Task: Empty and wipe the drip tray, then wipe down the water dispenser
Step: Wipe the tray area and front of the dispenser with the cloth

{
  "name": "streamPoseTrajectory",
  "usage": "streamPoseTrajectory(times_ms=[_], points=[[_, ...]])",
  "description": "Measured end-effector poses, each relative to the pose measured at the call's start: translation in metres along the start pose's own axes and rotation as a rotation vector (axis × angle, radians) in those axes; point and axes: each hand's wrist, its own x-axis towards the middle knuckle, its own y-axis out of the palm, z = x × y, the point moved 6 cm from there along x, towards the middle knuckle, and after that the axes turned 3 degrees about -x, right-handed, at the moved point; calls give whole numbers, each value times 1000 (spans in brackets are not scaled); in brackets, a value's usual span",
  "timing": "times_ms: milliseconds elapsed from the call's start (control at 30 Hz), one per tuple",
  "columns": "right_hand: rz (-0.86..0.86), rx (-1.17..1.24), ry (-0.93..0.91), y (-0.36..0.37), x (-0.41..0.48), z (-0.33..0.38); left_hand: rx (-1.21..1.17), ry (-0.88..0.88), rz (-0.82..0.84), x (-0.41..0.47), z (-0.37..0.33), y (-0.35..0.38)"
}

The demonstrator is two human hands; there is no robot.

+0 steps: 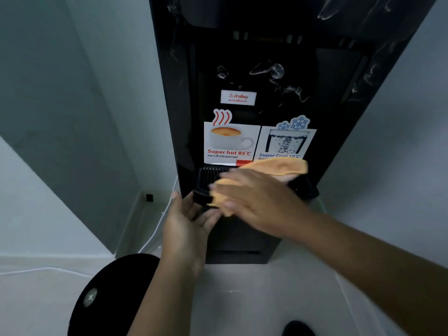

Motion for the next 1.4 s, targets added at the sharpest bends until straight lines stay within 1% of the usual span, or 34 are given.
streamPoseTrajectory(times_ms=[33, 100, 200, 233, 267, 300, 333, 400, 433, 467, 500, 533, 600, 667, 700, 733, 767, 800, 867, 900, 933, 1000, 1033, 1133, 1167, 1200, 1233, 1333, 1400], points=[[-30, -20, 64, -5, -22, -24, 9, -12, -4, -1, 0, 0], [-127, -15, 280, -17, -62, -59, 16, -17, 0, -2, 0, 0], [-280, -23, 662, -12, -77, -61, -13, -12, 19, -2, 2, 0], [-308, -65, 727, -10, -68, -51, -17, -11, 21, -1, 2, 1], [-319, -91, 721, -9, -52, -39, -23, -8, 16, 0, 2, 0], [-307, -67, 654, -7, -33, -24, -33, -7, 13, 0, 3, 1], [-277, 11, 539, -3, -15, -9, -42, -4, 16, 0, 4, 1], [-163, 199, 306, 1, 8, 15, -49, -8, 26, -1, 4, 3], [-109, 238, 224, 1, 10, 19, -51, -11, 25, -1, 4, 3], [-84, 205, 180, -1, 7, 17, -49, -12, 20, -1, 4, 3], [-102, 126, 186, -4, -2, 11, -47, -11, 12, 0, 5, 2], [-154, 45, 249, -8, -15, 0, -43, -9, 11, 1, 4, 2], [-269, -25, 491, -17, -46, -28, -35, 4, 21, 1, 3, 1], [-284, -1, 745, -16, -61, -45, -14, 19, 26, 1, 3, -1], [-273, -39, 823, -14, -59, -45, -5, 23, 31, 1, 3, 0], [-263, -116, 830, -14, -50, -39, 2, 30, 34, 2, 4, 1], [-256, -166, 768, -12, -35, -26, 3, 35, 27, 3, 4, 1], [-253, -155, 652, -8, -19, -7, 1, 40, 21, 4, 4, 1], [-211, -58, 352, 4, 2, 32, -4, 43, 32, 5, 4, 1], [-163, -8, 240, 8, 7, 42, -5, 45, 53, 6, 3, 2], [-117, 40, 177, 7, 10, 42, -9, 47, 67, 7, 2, 2], [-98, 86, 174, -1, 6, 20, -10, 53, 42, 6, 0, 2], [-113, 74, 229, -5, 0, 4, 0, 50, 25, 5, 0, 2], [-187, -53, 526, -15, -27, -39, 19, 5, 19, 2, 0, 1], [-213, -100, 603, -16, -31, -41, 13, -2, 24, 1, 0, 1], [-231, -134, 630, -16, -29, -36, 8, -10, 30, 0, 0, 1], [-234, -130, 604, -14, -22, -26, 0, -17, 37, 0, 0, 2], [-152, 62, 326, -4, 8, 11, -48, -26, 41, -1, 1, 4], [-99, 141, 199, -4, 10, 16, -63, -31, 41, -1, 1, 3]])
